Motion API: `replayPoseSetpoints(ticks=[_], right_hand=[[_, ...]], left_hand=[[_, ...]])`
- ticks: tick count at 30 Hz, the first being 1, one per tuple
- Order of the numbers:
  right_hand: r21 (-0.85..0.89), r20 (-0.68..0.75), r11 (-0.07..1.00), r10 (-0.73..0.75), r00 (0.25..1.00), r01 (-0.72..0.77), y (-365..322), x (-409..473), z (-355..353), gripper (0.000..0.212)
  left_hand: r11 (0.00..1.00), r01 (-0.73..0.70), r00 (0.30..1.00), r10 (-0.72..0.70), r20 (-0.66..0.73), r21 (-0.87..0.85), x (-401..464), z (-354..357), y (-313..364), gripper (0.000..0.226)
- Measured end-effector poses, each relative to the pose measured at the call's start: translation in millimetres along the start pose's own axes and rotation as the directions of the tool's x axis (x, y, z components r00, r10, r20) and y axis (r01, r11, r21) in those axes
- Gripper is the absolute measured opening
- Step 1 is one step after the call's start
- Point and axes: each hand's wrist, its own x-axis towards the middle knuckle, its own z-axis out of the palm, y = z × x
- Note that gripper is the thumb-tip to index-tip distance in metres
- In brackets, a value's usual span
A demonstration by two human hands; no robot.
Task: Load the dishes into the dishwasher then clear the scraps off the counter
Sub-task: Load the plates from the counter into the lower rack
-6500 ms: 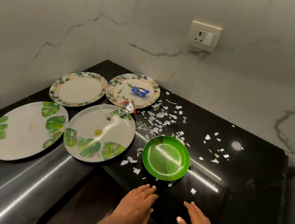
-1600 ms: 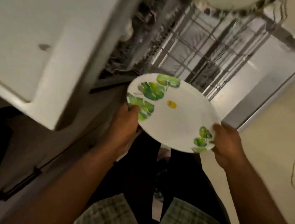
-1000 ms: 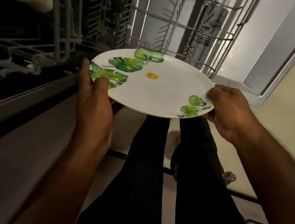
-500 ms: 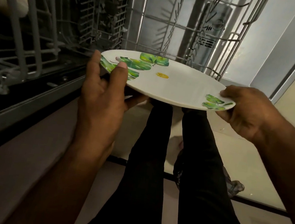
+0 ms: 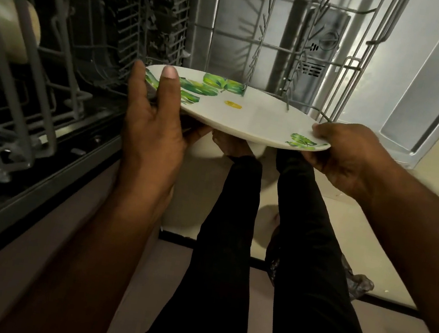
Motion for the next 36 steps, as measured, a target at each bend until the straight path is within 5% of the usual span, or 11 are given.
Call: replayPoseSetpoints(ticks=[4, 6, 8, 10, 13, 22, 36], right_hand=[[-0.079, -0.007, 0.997, -0.026, 1.000, 0.026, -3, -6, -3, 0.010], [-0.350, -0.033, 0.928, -0.148, 0.988, 0.128, -2, -11, -6, 0.024], [-0.720, -0.002, 0.639, -0.394, 0.919, 0.272, -1, -20, -10, 0.053], [-0.859, 0.093, 0.369, -0.570, 0.817, 0.355, 1, -38, -8, 0.068], [-0.855, 0.200, 0.256, -0.642, 0.740, 0.452, -3, -76, -2, 0.066], [-0.784, 0.462, 0.083, -0.583, 0.668, 0.615, 16, -199, 15, 0.058], [-0.561, 0.825, -0.329, -0.295, 0.481, 0.760, 42, -353, -17, 0.044]], left_hand=[[0.998, 0.003, 1.000, -0.002, -0.017, 0.070, -6, -2, -2, 0.068], [0.993, 0.011, 0.999, -0.005, -0.047, 0.118, -15, -5, -3, 0.074], [0.986, 0.037, 0.997, -0.025, -0.074, 0.162, -26, -8, -1, 0.085], [0.974, 0.063, 0.996, -0.047, -0.081, 0.217, -42, -16, 4, 0.104], [0.965, 0.069, 0.997, -0.063, -0.035, 0.251, -72, -27, 18, 0.114], [0.899, 0.122, 0.989, -0.145, 0.023, 0.421, -172, -71, 60, 0.085], [0.879, -0.132, 0.989, 0.086, 0.120, 0.458, -317, -117, 83, 0.089]])
